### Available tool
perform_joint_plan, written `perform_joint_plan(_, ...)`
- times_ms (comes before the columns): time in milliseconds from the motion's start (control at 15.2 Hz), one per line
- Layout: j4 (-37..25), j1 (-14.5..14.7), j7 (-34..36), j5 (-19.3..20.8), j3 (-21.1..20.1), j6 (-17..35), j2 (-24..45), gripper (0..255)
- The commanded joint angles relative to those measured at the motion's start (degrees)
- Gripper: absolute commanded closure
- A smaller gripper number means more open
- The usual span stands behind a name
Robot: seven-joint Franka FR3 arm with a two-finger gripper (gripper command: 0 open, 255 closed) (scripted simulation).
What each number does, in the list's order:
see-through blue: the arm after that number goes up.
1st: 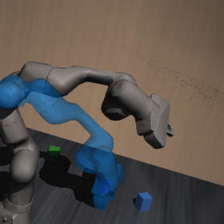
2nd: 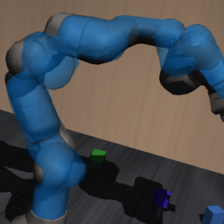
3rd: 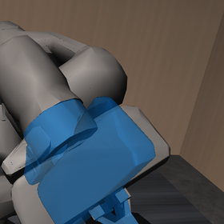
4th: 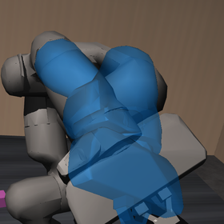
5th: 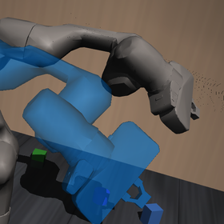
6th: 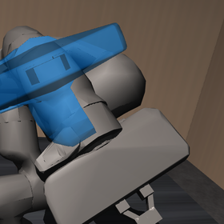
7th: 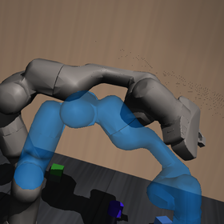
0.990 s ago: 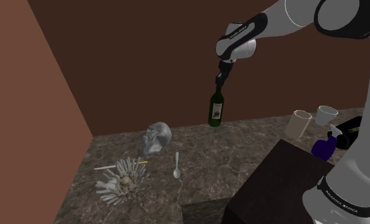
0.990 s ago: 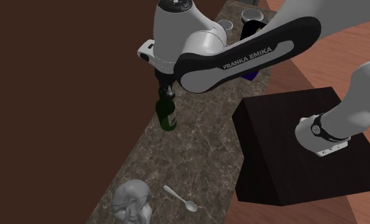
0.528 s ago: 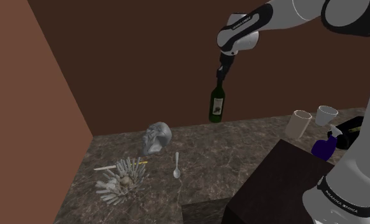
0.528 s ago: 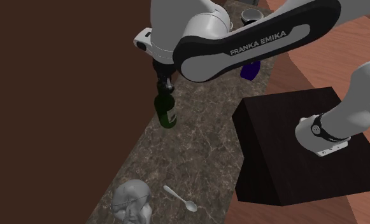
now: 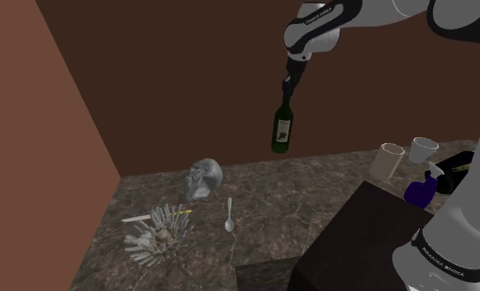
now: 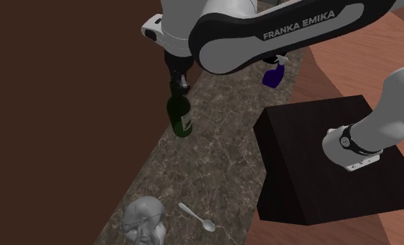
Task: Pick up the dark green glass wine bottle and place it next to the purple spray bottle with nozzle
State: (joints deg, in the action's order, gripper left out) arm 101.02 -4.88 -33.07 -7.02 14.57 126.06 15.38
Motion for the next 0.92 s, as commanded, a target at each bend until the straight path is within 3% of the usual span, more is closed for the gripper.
perform_joint_plan(0, -1.22, 0.13, 0.38, 0.25, 0.02, -1.56, -0.38, 255)
perform_joint_plan(858, -8.94, 0.10, 1.24, 1.17, 0.33, -10.93, -2.12, 255)
